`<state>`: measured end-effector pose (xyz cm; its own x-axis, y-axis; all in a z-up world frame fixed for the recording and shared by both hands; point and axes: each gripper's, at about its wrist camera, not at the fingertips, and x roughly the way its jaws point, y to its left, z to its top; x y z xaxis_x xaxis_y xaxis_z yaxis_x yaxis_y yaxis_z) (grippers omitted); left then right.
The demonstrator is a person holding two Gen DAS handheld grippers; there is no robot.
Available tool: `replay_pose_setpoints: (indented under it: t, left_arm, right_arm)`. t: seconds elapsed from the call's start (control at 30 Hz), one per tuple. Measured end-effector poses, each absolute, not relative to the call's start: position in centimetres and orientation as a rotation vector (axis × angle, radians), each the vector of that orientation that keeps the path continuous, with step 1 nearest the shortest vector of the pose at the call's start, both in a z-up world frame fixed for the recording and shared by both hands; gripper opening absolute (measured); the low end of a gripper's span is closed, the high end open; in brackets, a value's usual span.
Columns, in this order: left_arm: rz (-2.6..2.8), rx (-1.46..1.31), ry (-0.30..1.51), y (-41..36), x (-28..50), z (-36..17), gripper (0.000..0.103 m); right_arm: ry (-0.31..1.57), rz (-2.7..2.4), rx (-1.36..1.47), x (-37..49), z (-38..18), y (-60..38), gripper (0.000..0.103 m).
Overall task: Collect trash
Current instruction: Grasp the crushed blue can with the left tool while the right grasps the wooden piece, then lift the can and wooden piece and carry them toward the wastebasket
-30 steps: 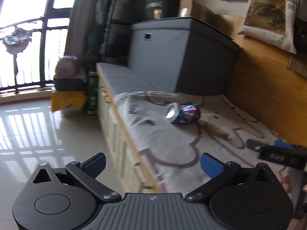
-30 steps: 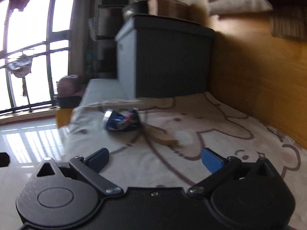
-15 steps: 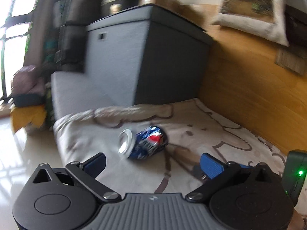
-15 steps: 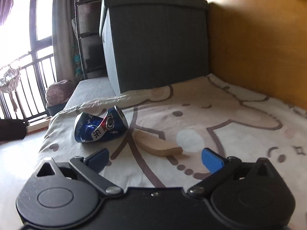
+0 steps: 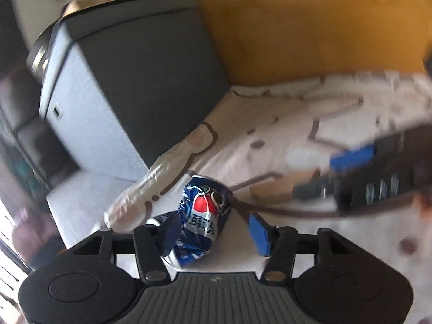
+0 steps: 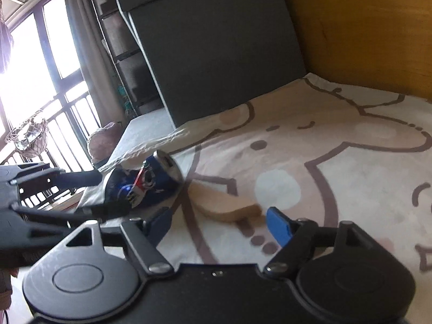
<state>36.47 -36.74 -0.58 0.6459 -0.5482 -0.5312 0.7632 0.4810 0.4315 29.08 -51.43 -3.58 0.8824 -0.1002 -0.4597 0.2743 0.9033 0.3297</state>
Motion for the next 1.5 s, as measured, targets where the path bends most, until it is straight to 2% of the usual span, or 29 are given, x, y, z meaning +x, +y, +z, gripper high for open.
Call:
replay_pose_setpoints:
  t: [0.2, 0.27, 0.4, 0.47, 0.53, 0.77, 0.93, 1.17, 1.5]
  left_arm:
    - [-0.809, 0.878, 0.319, -38.3, 37.5, -3.2, 0.048]
    - [-0.793, 0.910, 0.319, -38.8, 37.9, -3.8, 0.047]
    - [-0.747, 0.926, 0.327, -39.6, 38.9, -4.4, 0.047]
    - [-0.724, 0.918, 0.334, -39.9, 39.4, -4.5, 0.045]
    - [-0.709, 0.923, 0.342, -40.1, 39.8, -4.5, 0.038]
    - [-0.692, 0.886, 0.365, -39.4, 39.8, -3.6, 0.035]
    - [-0.712, 0.750, 0.386, -37.6, 39.1, -1.7, 0.035]
    - [-0.743, 0.484, 0.436, -34.4, 36.9, 1.3, 0.035]
    - [-0.753, 0.237, 0.530, -30.2, 31.9, 2.9, 0.035]
  right_arm:
    - [0.445, -0.173, 0.432, 30.7, -4.0, -53.7, 0.072]
    - [0.472, -0.148, 0.453, 31.5, -4.4, -54.2, 0.067]
    - [0.484, -0.100, 0.447, 31.8, -4.6, -53.9, 0.067]
    - [0.484, -0.082, 0.437, 31.9, -4.6, -53.7, 0.060]
    - [0.491, -0.055, 0.424, 32.0, -4.6, -53.4, 0.046]
    - [0.515, 0.040, 0.307, 32.4, -4.3, -51.3, 0.035]
    - [0.538, 0.003, 0.244, 32.7, -4.3, -50.5, 0.019]
    - [0.508, 0.009, 0.231, 32.2, -4.1, -50.4, 0.017]
    - [0.489, -0.050, 0.212, 29.7, -3.6, -49.2, 0.016]
